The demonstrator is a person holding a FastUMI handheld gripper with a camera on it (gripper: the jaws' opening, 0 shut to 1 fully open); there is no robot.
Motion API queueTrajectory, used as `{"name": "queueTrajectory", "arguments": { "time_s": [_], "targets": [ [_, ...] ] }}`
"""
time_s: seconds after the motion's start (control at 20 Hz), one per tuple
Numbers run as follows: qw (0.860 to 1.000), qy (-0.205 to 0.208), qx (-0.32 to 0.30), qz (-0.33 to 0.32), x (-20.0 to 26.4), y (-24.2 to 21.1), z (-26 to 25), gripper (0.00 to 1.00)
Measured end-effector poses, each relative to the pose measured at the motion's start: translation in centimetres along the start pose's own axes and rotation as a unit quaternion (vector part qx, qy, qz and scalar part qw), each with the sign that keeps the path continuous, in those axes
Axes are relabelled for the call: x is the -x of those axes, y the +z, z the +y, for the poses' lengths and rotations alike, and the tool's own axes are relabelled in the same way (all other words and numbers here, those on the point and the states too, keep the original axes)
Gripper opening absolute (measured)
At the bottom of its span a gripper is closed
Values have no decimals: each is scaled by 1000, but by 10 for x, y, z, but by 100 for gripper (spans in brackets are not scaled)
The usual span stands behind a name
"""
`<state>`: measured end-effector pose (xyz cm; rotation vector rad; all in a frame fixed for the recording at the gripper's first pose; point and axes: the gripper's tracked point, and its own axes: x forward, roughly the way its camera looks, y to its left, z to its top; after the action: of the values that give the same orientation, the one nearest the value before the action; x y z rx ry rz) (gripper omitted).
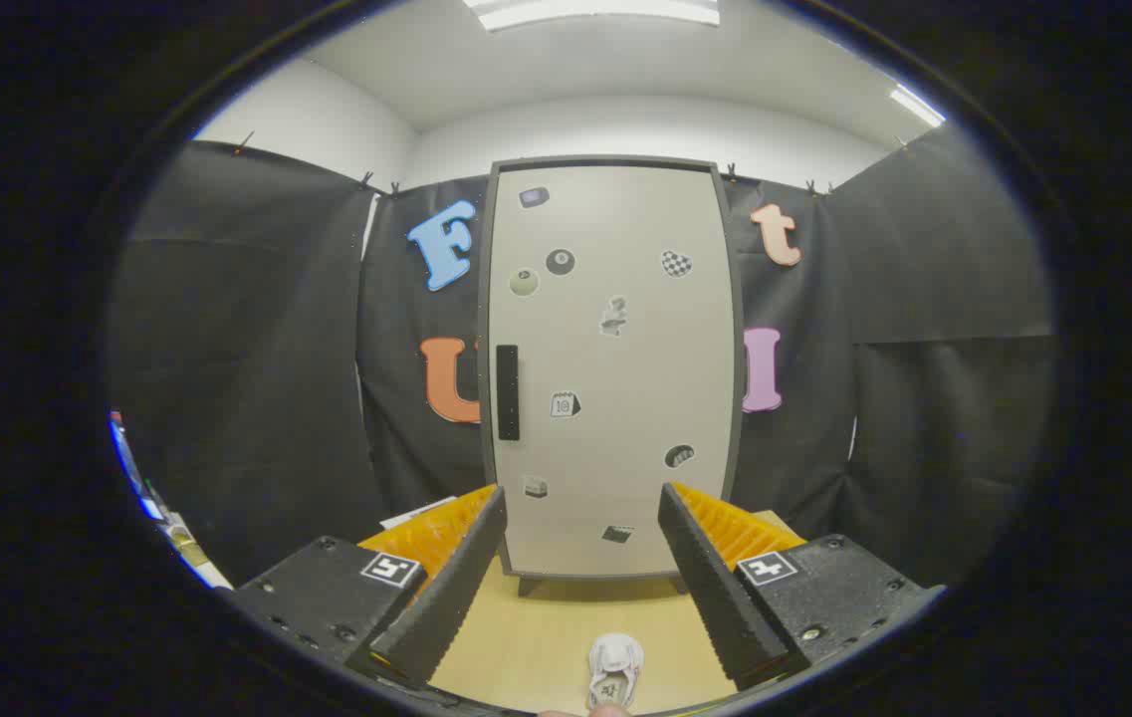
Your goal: Open the shoe cabinet door, grab the shoes and put them into the shoe cabinet, then close the shoe cabinet door.
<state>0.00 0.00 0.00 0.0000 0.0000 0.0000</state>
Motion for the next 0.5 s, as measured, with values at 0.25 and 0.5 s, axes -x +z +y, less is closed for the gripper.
{"name": "queueTrajectory", "arguments": {
  "time_s": [0.25,0.5],
  "targets": [
    [1000,-1,-8,12,-5,-6,9,100],
    [1000,2,-11,20,-17,-10,24,100]
  ]
}}
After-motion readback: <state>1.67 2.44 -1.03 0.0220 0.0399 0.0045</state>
